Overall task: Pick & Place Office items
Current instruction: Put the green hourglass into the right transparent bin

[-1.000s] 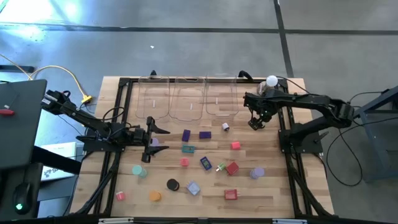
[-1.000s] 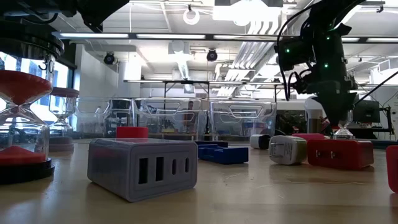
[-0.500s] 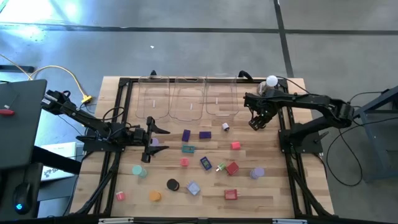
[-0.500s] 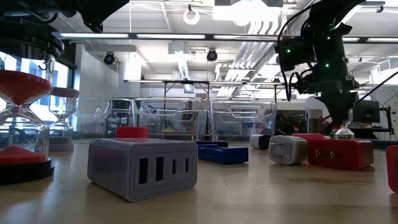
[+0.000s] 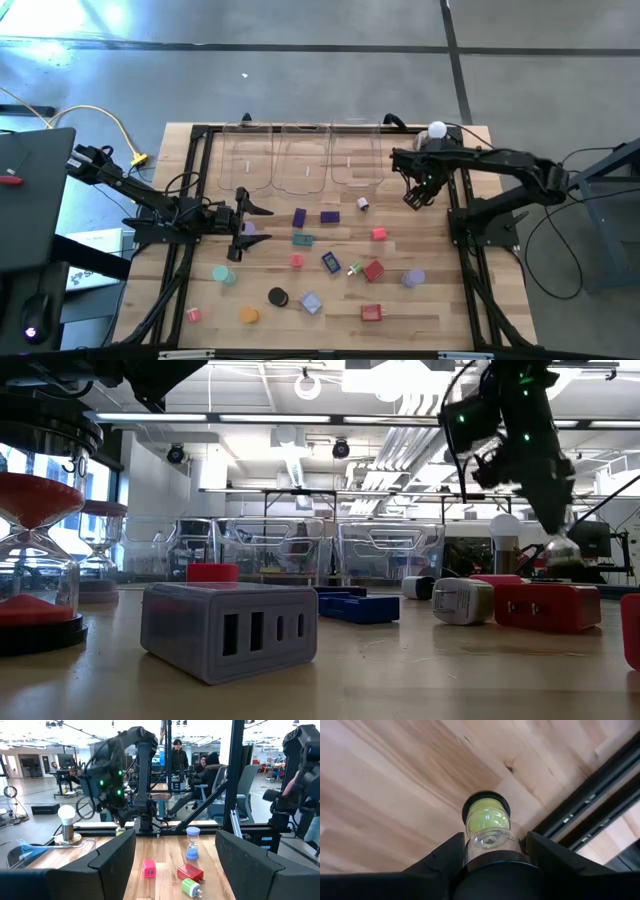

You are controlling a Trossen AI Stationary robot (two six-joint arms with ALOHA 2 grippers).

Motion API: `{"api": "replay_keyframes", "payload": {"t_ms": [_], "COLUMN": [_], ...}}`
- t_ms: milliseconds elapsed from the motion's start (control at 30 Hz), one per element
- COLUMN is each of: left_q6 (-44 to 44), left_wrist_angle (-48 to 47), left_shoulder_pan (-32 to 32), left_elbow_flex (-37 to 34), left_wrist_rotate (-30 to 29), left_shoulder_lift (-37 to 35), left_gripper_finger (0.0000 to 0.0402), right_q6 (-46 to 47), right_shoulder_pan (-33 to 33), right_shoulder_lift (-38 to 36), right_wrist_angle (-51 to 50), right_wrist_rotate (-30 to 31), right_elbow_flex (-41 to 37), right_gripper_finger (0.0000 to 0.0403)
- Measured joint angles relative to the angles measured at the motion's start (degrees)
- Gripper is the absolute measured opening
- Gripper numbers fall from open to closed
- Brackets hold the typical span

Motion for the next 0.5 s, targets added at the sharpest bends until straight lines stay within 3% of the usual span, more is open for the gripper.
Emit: {"api": "replay_keyframes", "payload": {"t_ms": [200, 500], "left_q6": [0.0, 0.0], "left_wrist_angle": [0.0, 0.0], "left_shoulder_pan": [0.0, 0.0], "left_elbow_flex": [0.0, 0.0], "left_wrist_rotate": [0.0, 0.0], "left_shoulder_lift": [0.0, 0.0], "left_gripper_finger": [0.0266, 0.0266], "right_q6": [0.0, -3.6], "right_shoulder_pan": [1.3, 1.8], "right_shoulder_lift": [0.0, 0.0], "right_wrist_angle": [-3.8, -1.0], "right_wrist_rotate": [-1.8, -2.7], "right_elbow_flex": [9.5, 23.2], "right_gripper_finger": [0.0192, 0.0188]}}
